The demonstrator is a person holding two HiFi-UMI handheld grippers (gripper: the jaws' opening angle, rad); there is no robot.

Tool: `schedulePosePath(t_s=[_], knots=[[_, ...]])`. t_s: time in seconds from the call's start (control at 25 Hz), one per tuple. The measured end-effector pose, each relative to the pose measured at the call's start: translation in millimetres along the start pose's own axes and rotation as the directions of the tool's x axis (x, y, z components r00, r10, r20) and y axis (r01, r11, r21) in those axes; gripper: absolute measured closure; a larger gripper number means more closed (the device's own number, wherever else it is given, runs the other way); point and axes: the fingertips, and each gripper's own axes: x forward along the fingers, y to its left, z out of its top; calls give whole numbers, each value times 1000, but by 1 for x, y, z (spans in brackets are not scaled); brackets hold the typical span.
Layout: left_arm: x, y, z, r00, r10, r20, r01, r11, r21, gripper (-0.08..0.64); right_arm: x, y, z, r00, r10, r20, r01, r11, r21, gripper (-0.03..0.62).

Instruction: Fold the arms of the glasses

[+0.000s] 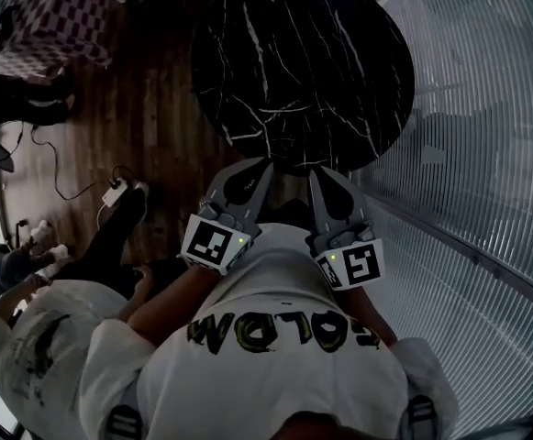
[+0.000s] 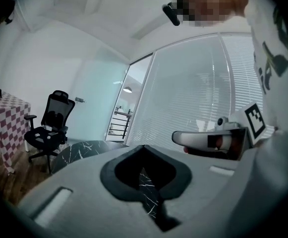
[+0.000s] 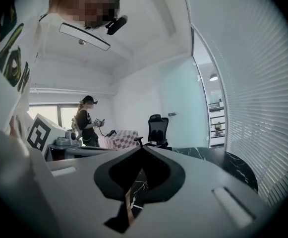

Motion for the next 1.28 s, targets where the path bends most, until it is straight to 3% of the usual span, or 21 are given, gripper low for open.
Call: schedulePosePath(t_s=[0.56, 1.0, 1.28], knots=[[37, 1, -13, 997, 6, -78, -5, 1000, 25, 558, 9, -37, -9, 998, 12, -60, -13, 1000, -20, 591], [77, 46, -79, 977, 36, -212, -34, 999, 16, 525, 24, -95, -102, 970, -44, -240, 32, 998, -56, 591], [95, 79, -136, 948, 75, -308, -55, 996, 71, 511, 38, -127, -161, 945, -63, -322, 39, 996, -81, 591]])
